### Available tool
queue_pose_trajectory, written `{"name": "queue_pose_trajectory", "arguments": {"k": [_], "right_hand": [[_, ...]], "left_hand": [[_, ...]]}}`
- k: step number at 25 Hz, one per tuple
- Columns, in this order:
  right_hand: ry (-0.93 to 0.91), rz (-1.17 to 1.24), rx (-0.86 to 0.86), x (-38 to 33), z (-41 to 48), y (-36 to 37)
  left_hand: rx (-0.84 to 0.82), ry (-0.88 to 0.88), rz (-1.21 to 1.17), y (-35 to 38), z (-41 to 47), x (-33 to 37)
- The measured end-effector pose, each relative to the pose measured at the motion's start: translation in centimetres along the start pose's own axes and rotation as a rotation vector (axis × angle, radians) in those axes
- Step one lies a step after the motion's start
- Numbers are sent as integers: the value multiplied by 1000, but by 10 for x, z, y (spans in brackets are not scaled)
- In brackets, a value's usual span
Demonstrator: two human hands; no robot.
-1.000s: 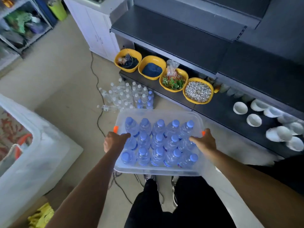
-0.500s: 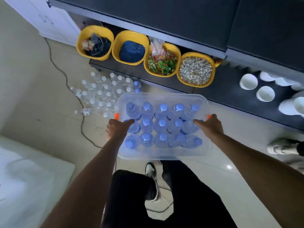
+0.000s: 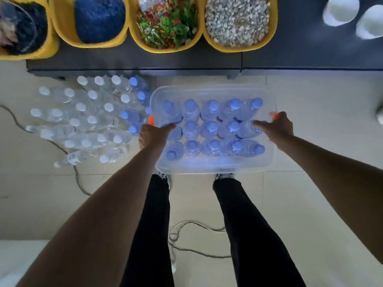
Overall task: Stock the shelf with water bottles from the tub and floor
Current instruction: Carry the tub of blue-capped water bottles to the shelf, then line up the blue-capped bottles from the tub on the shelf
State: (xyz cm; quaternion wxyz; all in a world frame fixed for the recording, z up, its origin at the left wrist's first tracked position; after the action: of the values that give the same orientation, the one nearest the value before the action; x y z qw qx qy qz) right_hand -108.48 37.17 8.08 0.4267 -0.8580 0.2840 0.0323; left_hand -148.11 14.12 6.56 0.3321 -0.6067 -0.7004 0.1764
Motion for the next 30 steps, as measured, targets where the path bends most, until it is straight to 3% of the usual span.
{"name": "queue_pose_trajectory", "arguments": {"k": [8, 14, 22, 25, 28, 30], "right_hand": [[58, 43, 64, 30, 90, 72], [30, 88, 59, 10, 130, 107], [38, 131, 72, 18, 141, 128], [36, 42, 109, 13, 135, 125], [-111, -144, 196, -12, 115, 114], [-348, -331, 283, -44, 95, 110]], "left_hand": [[-23, 45, 55, 81, 110, 30], [14, 50, 59, 92, 158, 39], [74, 75, 62, 94, 168, 38], [112, 99, 116, 92, 159, 41], [179, 236, 165, 83, 132, 52], [291, 548, 290, 83, 95, 79]]}}
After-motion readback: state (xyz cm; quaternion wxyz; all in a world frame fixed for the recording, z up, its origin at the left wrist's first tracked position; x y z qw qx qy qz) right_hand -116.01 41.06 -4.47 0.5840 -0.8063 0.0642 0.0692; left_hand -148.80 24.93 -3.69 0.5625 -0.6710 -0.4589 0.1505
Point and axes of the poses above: each hand's wrist, its own z-axis towards the middle knuckle, its own y-axis out of the palm, x = y × z, the point moved 10 cm from there along z, towards the middle knuckle, and after that the axes turned 2 degrees about z, right-handed, at the moved point
